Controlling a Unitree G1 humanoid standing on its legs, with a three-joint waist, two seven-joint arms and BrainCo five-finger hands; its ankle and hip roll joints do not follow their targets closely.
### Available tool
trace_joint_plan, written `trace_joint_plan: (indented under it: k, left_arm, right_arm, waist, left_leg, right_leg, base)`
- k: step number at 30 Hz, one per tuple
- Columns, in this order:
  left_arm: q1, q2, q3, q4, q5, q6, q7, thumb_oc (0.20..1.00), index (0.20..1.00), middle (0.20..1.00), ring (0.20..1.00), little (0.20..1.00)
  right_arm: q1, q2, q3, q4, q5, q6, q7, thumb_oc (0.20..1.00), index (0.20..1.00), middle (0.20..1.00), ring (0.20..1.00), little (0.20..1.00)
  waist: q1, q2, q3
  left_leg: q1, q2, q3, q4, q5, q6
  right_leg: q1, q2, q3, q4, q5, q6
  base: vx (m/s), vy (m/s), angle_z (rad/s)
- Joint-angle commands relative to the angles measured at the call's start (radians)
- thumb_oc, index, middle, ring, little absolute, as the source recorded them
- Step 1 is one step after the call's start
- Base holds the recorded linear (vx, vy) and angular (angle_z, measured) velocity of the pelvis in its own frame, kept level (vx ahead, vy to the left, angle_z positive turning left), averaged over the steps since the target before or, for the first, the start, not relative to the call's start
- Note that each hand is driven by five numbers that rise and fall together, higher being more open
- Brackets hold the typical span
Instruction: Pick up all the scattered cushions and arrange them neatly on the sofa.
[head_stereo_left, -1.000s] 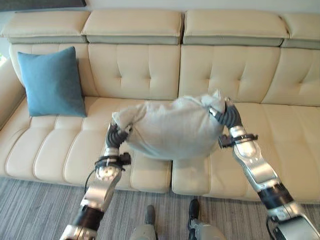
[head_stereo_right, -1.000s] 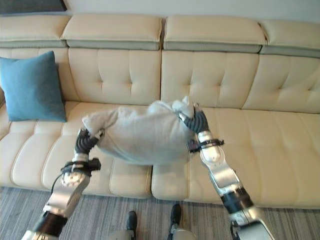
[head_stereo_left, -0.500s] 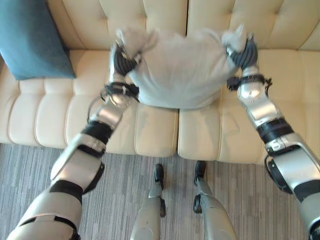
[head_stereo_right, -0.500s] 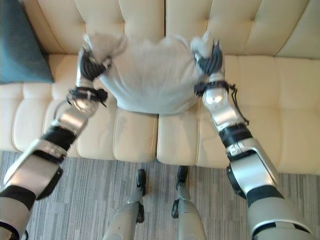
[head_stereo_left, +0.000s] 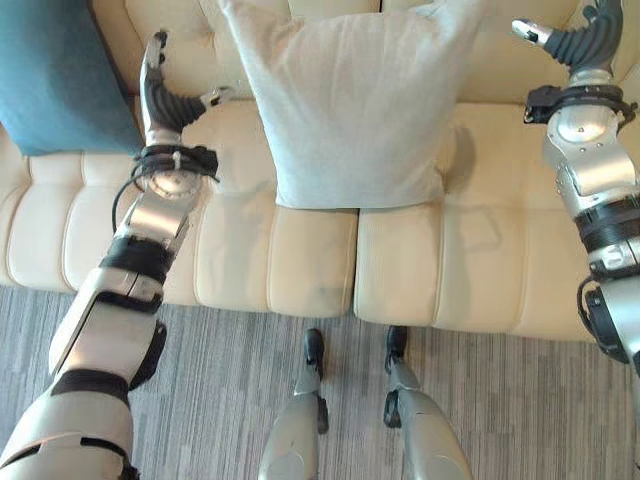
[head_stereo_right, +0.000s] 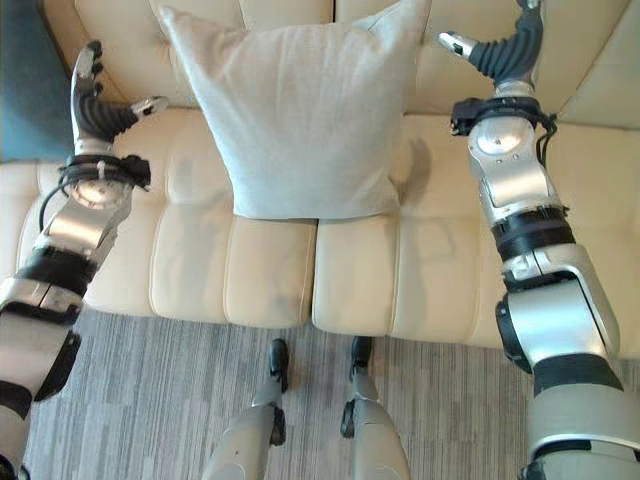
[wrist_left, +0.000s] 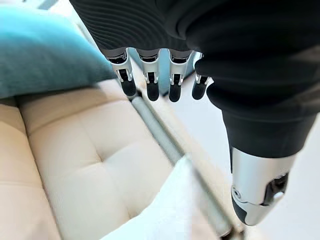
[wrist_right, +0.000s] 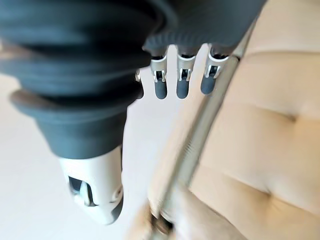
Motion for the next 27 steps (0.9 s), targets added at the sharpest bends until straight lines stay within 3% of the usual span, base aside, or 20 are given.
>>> trace_joint_plan:
  k: [1,3,5,7,9,11,16,23,24,25,26,27]
  left_arm:
    - [0.080,0.014,0.031,-0.040,-0.002,-0.067,-0.047,1.000,1.000,1.000,1.000,1.000]
    - [0.369,-0.073,0.130,-0.165,-0.050,-0.069,-0.145,1.000,1.000,1.000,1.000,1.000]
    - [0.452,-0.098,0.162,-0.202,-0.065,-0.065,-0.173,1.000,1.000,1.000,1.000,1.000]
    - [0.698,-0.187,0.269,-0.243,-0.089,-0.033,-0.249,1.000,1.000,1.000,1.000,1.000]
    - [0.759,-0.209,0.294,-0.250,-0.093,-0.025,-0.269,1.000,1.000,1.000,1.000,1.000]
    - [0.911,-0.269,0.335,-0.193,-0.045,0.016,-0.332,1.000,1.000,1.000,1.000,1.000]
    - [1.043,-0.335,0.333,-0.076,0.006,0.061,-0.414,1.000,1.000,1.000,1.000,1.000]
    - [1.051,-0.295,0.260,-0.051,0.093,0.072,-0.443,1.000,1.000,1.000,1.000,1.000]
    - [1.011,-0.261,0.251,-0.062,0.104,0.067,-0.426,1.000,1.000,1.000,1.000,1.000]
    - [1.011,-0.261,0.251,-0.062,0.104,0.067,-0.426,1.000,1.000,1.000,1.000,1.000]
    - [0.985,-0.240,0.250,-0.069,0.109,0.067,-0.405,1.000,1.000,1.000,1.000,1.000]
    - [0.978,-0.235,0.250,-0.075,0.108,0.066,-0.403,1.000,1.000,1.000,1.000,1.000]
  right_arm:
    - [0.153,0.010,-0.051,-0.059,0.004,-0.058,0.028,1.000,1.000,1.000,1.000,1.000]
    - [0.470,0.058,-0.161,-0.234,-0.025,-0.055,0.140,1.000,1.000,1.000,1.000,1.000]
    - [0.554,0.074,-0.186,-0.278,-0.039,-0.053,0.172,1.000,1.000,1.000,1.000,1.000]
    - [0.801,0.126,-0.267,-0.367,-0.038,-0.047,0.299,1.000,1.000,1.000,1.000,1.000]
    - [0.855,0.141,-0.283,-0.386,-0.049,-0.036,0.329,1.000,1.000,1.000,1.000,1.000]
    - [1.023,0.192,-0.295,-0.356,-0.071,-0.015,0.426,1.000,1.000,1.000,1.000,1.000]
    - [1.185,0.250,-0.275,-0.217,-0.172,0.021,0.500,1.000,1.000,1.000,1.000,1.000]
    - [1.203,0.286,-0.206,-0.120,-0.250,0.040,0.481,1.000,1.000,1.000,1.000,1.000]
    - [1.164,0.304,-0.183,-0.106,-0.246,0.036,0.464,1.000,1.000,1.000,1.000,1.000]
    - [1.164,0.305,-0.183,-0.106,-0.246,0.036,0.464,1.000,1.000,1.000,1.000,1.000]
    - [1.155,0.317,-0.170,-0.100,-0.238,0.031,0.451,1.000,1.000,1.000,1.000,1.000]
    - [1.154,0.320,-0.167,-0.099,-0.234,0.031,0.449,1.000,1.000,1.000,1.000,1.000]
  waist:
    - [0.014,-0.034,-0.086]
    - [0.004,-0.039,-0.106]
    - [0.002,-0.042,-0.119]
    - [-0.004,-0.049,-0.134]
    - [-0.005,-0.052,-0.144]
    - [-0.011,-0.067,-0.157]
    - [-0.024,-0.085,-0.186]
    - [-0.046,-0.105,-0.174]
    - [-0.047,-0.112,-0.141]
    - [-0.046,-0.112,-0.141]
    - [-0.035,-0.107,-0.115]
    - [-0.029,-0.103,-0.115]
  left_leg:
    - [0.023,-0.062,0.003,-0.008,-0.094,-0.020]
    - [0.079,-0.063,0.012,-0.008,-0.120,-0.015]
    - [0.086,-0.064,0.013,-0.008,-0.122,-0.012]
    - [0.135,-0.064,0.018,-0.008,-0.142,-0.007]
    - [0.145,-0.064,0.020,-0.008,-0.144,-0.004]
    - [0.197,-0.064,0.035,-0.008,-0.158,0.001]
    - [0.256,-0.065,0.064,0.004,-0.181,0.014]
    - [0.269,-0.067,0.109,-0.006,-0.180,0.033]
    - [0.248,-0.054,0.121,-0.005,-0.167,0.039]
    - [0.248,-0.054,0.121,-0.005,-0.167,0.039]
    - [0.225,-0.029,0.127,0.012,-0.144,0.042]
    - [0.204,-0.020,0.125,0.025,-0.135,0.044]
  right_leg:
    - [-0.008,-0.017,0.064,0.105,-0.198,0.106]
    - [0.052,-0.017,0.058,0.095,-0.211,0.104]
    - [0.062,-0.017,0.057,0.087,-0.207,0.104]
    - [0.117,-0.018,0.047,0.072,-0.216,0.106]
    - [0.129,-0.019,0.045,0.065,-0.214,0.107]
    - [0.182,-0.018,0.050,0.054,-0.214,0.113]
    - [0.224,-0.023,0.065,0.055,-0.205,0.126]
    - [0.186,-0.023,0.111,0.080,-0.155,0.156]
    - [0.126,-0.019,0.119,0.165,-0.160,0.172]
    - [0.125,-0.019,0.120,0.165,-0.161,0.172]
    - [0.123,-0.019,0.104,0.288,-0.225,0.165]
    - [0.129,-0.024,0.094,0.345,-0.252,0.151]
  base:
    - [0.08,0.013,0.13]
    - [0.13,0.024,0.14]
    - [0.09,0.014,0.02]
    - [0.10,0.020,-0.13]
    - [0.03,0.023,-0.10]
    - [0.01,0.056,-0.04]
    - [-0.02,0.066,-0.21]
    - [-0.21,0.099,-0.31]
    - [-0.28,0.005,-0.47]
    - [-0.54,0.005,-0.51]
    - [-0.37,-0.011,-0.44]
    - [-0.47,-0.031,-0.47]
